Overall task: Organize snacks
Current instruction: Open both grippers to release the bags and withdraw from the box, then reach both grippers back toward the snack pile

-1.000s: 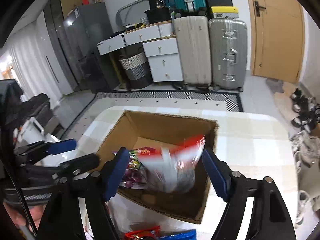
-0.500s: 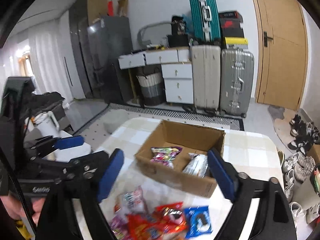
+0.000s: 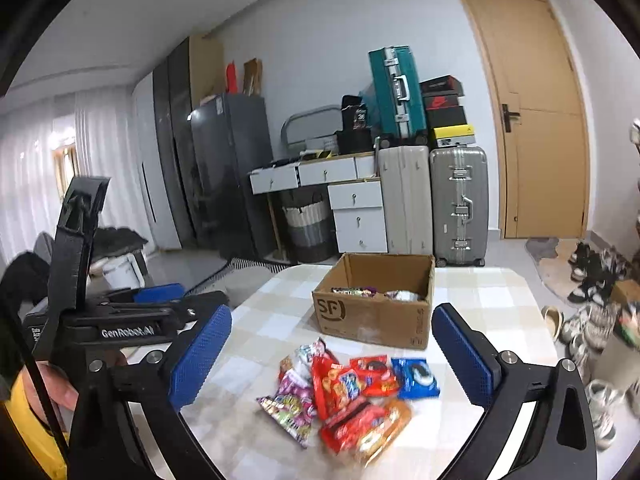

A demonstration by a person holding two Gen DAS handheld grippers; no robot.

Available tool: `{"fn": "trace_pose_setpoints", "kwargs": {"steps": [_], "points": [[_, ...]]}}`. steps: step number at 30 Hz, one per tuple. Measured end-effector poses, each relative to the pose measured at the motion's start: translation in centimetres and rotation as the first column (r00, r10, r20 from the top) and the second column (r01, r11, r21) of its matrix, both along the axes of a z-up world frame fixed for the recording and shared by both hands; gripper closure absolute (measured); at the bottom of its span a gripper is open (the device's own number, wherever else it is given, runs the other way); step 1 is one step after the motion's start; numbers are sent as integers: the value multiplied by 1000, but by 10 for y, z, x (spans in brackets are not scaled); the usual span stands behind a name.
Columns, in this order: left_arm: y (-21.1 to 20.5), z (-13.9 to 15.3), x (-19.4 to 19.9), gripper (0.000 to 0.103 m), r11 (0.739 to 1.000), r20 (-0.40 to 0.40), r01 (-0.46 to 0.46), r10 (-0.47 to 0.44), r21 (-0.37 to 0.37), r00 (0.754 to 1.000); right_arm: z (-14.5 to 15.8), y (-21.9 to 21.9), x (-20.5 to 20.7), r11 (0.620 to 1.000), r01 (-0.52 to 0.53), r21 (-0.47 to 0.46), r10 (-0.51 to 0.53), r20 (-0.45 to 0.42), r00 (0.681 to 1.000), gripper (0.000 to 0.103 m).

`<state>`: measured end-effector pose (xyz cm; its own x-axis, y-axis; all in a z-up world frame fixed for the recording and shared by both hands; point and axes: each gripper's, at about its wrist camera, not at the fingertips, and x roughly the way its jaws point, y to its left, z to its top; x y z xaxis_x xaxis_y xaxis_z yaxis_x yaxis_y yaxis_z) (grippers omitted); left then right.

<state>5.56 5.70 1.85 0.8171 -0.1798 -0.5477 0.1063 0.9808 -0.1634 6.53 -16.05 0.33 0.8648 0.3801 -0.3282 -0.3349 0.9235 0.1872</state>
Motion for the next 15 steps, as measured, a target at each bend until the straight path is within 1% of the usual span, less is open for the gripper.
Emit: {"fn": "trace_pose_setpoints", "kwargs": {"steps": [1,2,4,7,11,15], "points": [[4,-4,-10,1,1000,9,-2,2,-13,1000,-3,-7,-4,1000,7,16,-7,-2,1000,1],[7,-8,-21,1,1000,26,-9,10,-26,1000,-7,-12,-8,1000,14,28,-14,-7,1000,1],[10,-18,-32,1,1000,34,-12,12,-26,999,-15,-20,-17,998,40,39,-39,-18,999,1],[10,-35,-42,1,1000,9,-26,26,-3,1000,-29,-28,-20,998,56,36,-54,-44,998,1],[7,-63,-39,1,999,-34,-27,28,16,999,-51,-30,-26,997,49,51,-45,-90,995,1],[0,-91,-27,1,999,-90,-13,15,33,996,-71,-29,-23,996,35,79,-25,-127,992,1]]}}
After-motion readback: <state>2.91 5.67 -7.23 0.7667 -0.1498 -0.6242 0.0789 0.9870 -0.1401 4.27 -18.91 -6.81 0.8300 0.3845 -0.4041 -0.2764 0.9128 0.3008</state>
